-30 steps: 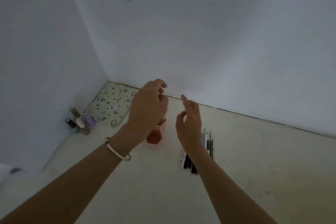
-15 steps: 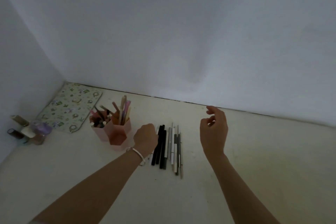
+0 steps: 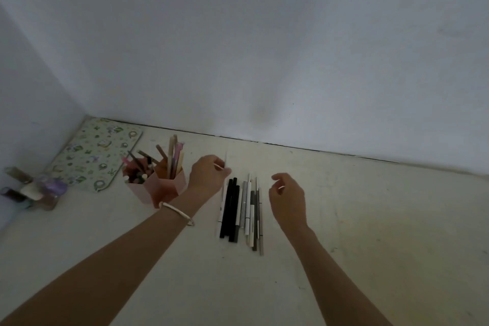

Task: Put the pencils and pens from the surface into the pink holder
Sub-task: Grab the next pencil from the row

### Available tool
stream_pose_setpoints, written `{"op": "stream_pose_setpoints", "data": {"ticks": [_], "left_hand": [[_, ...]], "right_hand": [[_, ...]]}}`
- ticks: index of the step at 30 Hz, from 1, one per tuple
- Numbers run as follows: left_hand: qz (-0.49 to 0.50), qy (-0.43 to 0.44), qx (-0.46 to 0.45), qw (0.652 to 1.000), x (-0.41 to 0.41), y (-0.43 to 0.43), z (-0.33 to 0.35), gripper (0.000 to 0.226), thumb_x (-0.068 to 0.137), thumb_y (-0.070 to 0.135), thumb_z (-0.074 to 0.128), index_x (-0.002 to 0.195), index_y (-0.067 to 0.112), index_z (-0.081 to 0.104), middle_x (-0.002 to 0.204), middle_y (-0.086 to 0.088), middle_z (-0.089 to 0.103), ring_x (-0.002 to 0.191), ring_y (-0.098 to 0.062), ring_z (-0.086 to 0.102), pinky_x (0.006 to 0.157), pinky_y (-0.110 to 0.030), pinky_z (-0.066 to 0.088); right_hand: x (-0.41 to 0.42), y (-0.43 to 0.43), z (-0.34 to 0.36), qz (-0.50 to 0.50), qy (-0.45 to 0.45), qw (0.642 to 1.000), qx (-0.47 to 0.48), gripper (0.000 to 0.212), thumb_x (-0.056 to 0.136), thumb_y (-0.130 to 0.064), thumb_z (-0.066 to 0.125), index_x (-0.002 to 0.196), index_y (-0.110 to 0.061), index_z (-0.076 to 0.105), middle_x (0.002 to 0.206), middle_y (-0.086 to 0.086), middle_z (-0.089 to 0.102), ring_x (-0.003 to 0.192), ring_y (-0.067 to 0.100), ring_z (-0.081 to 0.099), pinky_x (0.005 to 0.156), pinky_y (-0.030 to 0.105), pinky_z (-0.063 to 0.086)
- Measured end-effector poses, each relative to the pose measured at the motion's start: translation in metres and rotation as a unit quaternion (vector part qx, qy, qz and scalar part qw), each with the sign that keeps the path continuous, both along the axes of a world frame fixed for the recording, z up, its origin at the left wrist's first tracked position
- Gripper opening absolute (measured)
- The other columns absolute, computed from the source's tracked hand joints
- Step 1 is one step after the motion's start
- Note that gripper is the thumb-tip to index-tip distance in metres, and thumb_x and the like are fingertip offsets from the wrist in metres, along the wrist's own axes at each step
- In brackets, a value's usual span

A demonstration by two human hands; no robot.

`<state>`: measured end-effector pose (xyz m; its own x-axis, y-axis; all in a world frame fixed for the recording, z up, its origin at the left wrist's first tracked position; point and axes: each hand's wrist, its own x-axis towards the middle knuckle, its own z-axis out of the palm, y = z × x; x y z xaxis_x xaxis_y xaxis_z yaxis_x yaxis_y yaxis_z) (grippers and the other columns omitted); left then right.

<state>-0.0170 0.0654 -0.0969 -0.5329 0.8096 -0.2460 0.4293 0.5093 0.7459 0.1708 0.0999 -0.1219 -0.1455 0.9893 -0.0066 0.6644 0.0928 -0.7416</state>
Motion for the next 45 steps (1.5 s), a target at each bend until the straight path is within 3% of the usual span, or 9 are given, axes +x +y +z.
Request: {"op": "stream_pose_setpoints", "data": {"ticks": [4, 10, 15, 17, 20, 26, 33, 39, 45], "left_hand": [[-0.012, 0.021, 0.085, 0.996, -0.007, 0.003, 0.038, 0.014, 0.086, 0.022, 0.07, 0.093, 0.01, 0.067, 0.085, -0.002, 0.069, 0.076, -0.019, 0.066, 0.08, -0.034, 0.056], [0.006, 0.023, 0.121, 0.992, -0.016, -0.005, 0.055, 0.01, 0.085, 0.024, 0.071, 0.089, 0.017, 0.065, 0.077, 0.007, 0.065, 0.069, -0.01, 0.063, 0.07, -0.02, 0.051], [0.018, 0.023, 0.126, 0.992, -0.023, -0.013, 0.062, 0.011, 0.086, 0.025, 0.07, 0.09, 0.017, 0.066, 0.084, 0.002, 0.07, 0.075, -0.015, 0.067, 0.091, -0.038, 0.052], [0.013, 0.025, 0.123, 0.992, -0.022, -0.016, 0.066, 0.013, 0.086, 0.026, 0.069, 0.093, 0.015, 0.067, 0.081, 0.005, 0.068, 0.078, -0.018, 0.068, 0.098, -0.047, 0.047], [0.016, 0.016, 0.153, 0.988, -0.022, -0.021, 0.075, 0.013, 0.087, 0.022, 0.069, 0.096, 0.012, 0.067, 0.082, 0.005, 0.067, 0.072, -0.012, 0.066, 0.088, -0.043, 0.054], [0.081, 0.09, 0.269, 0.955, -0.073, -0.038, 0.1, 0.066, 0.087, 0.009, 0.066, 0.144, 0.028, 0.037, 0.083, 0.01, 0.061, 0.066, -0.005, 0.065, 0.061, -0.018, 0.056], [0.069, 0.206, 0.183, 0.959, -0.103, -0.055, 0.065, 0.046, 0.089, 0.009, 0.062, 0.13, 0.023, 0.046, 0.095, 0.001, 0.063, 0.082, -0.017, 0.065, 0.076, -0.032, 0.055], [-0.006, 0.412, 0.022, 0.911, -0.108, -0.059, 0.037, 0.027, 0.092, 0.035, 0.056, 0.114, 0.026, 0.068, 0.117, 0.003, 0.065, 0.117, -0.018, 0.051, 0.096, -0.036, 0.036], [0.058, 0.382, 0.153, 0.91, -0.124, -0.069, 0.075, 0.035, 0.094, 0.027, 0.05, 0.125, 0.016, 0.061, 0.12, -0.007, 0.064, 0.118, -0.027, 0.052, 0.096, -0.042, 0.04]], "right_hand": [[-0.016, -0.005, -0.014, 0.031, -0.09, 0.99, -0.108, 0.027, 0.095, -0.014, 0.053, 0.121, -0.008, 0.058, 0.108, 0.007, 0.064, 0.092, 0.018, 0.06, 0.076, 0.022, 0.044], [-0.031, -0.009, -0.022, 0.042, -0.166, 0.971, -0.167, 0.004, 0.097, -0.012, 0.048, 0.094, -0.01, 0.045, 0.103, 0.015, 0.057, 0.081, 0.019, 0.049, 0.068, 0.027, 0.039], [-0.034, 0.0, -0.022, 0.023, -0.172, 0.967, -0.186, 0.028, 0.094, -0.002, 0.046, 0.068, -0.013, 0.041, 0.108, 0.02, 0.06, 0.082, 0.02, 0.052, 0.07, 0.028, 0.043], [-0.034, -0.002, -0.025, 0.003, -0.166, 0.965, -0.201, 0.019, 0.092, 0.001, 0.045, 0.076, -0.009, 0.047, 0.109, 0.021, 0.059, 0.082, 0.021, 0.052, 0.068, 0.026, 0.042], [-0.03, -0.005, -0.021, -0.007, -0.124, 0.969, -0.212, 0.004, 0.092, 0.0, 0.046, 0.091, -0.004, 0.048, 0.085, 0.011, 0.055, 0.065, 0.016, 0.049, 0.053, 0.024, 0.037], [-0.045, 0.014, 0.041, -0.056, 0.08, 0.995, -0.034, 0.045, 0.091, -0.002, 0.052, 0.134, -0.009, 0.041, 0.075, 0.002, 0.058, 0.063, 0.015, 0.057, 0.052, 0.017, 0.042], [-0.089, 0.003, 0.099, -0.029, 0.284, 0.954, 0.09, 0.038, 0.09, -0.012, 0.06, 0.119, -0.033, 0.046, 0.08, -0.008, 0.06, 0.068, 0.0, 0.059, 0.062, 0.01, 0.047], [-0.116, -0.026, 0.092, 0.007, 0.323, 0.939, 0.116, 0.035, 0.091, -0.014, 0.062, 0.117, -0.032, 0.047, 0.094, -0.011, 0.062, 0.082, 0.006, 0.065, 0.072, 0.013, 0.05], [-0.154, -0.044, 0.075, 0.115, 0.262, 0.943, 0.17, 0.031, 0.093, -0.015, 0.06, 0.115, -0.032, 0.045, 0.089, -0.013, 0.059, 0.084, 0.002, 0.062, 0.077, 0.013, 0.051]]}}
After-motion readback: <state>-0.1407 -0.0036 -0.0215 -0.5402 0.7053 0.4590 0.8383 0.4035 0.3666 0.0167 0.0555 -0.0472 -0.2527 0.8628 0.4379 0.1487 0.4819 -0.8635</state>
